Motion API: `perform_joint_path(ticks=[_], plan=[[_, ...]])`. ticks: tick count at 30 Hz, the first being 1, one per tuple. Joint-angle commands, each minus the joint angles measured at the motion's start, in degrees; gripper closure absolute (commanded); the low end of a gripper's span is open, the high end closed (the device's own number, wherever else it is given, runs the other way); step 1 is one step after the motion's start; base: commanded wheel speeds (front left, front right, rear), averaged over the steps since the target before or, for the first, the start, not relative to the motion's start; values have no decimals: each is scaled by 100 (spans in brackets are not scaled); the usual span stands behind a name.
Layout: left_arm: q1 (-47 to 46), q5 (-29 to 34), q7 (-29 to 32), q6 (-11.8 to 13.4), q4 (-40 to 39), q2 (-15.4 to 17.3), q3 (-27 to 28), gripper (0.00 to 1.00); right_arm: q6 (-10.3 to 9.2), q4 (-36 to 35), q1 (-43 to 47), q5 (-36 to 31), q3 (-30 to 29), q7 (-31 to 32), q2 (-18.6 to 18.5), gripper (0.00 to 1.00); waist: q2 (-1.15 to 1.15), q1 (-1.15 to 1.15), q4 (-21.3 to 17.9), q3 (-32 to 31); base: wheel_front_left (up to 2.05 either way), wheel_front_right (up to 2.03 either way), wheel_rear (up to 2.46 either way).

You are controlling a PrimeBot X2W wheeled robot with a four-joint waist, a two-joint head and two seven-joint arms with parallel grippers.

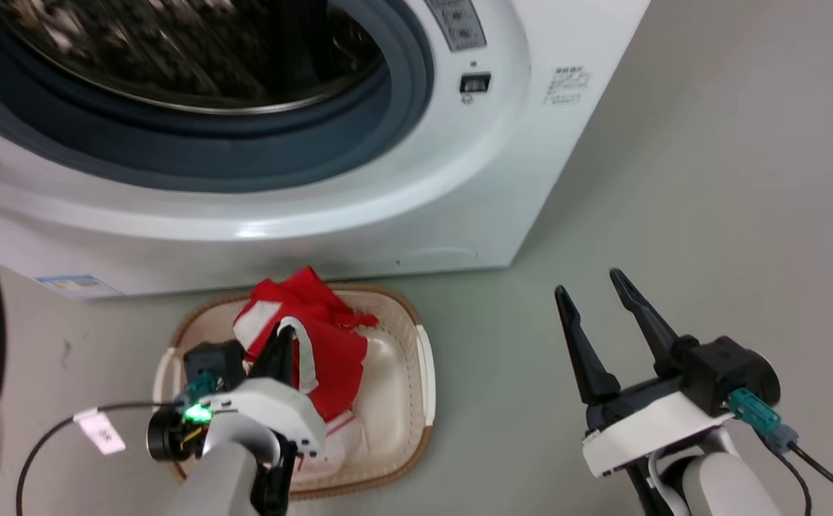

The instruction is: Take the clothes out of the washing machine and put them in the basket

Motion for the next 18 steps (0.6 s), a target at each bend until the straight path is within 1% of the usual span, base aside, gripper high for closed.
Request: perform_joint_path(ticks=[1, 5, 8, 13, 18], plan=[[-237, 65, -56, -31, 246, -8, -7, 100, -2, 11, -127, 31, 40, -44, -5, 0, 0, -1, -170, 402, 0, 0, 0], [-855, 118, -79, -18, 1184, -39, 36, 100, -2, 45, -342, 102, 184, -128, -4, 0, 0, -1, -377, 826, 0, 0, 0], [-1281, 150, -90, 2, 1735, 18, 101, 100, -2, 52, -475, 167, 276, -190, -5, 0, 0, -1, -573, 1163, 0, 0, 0], [-1770, 224, -88, 87, 2326, 158, 217, 100, -2, 73, -640, 249, 362, -280, -2, 0, 0, -1, -870, 1726, 0, 0, 0], [-2101, 218, -89, 127, 2828, 346, 337, 100, -2, 102, -719, 280, 421, -341, -1, 0, 0, -1, -1067, 2135, 0, 0, 0]])
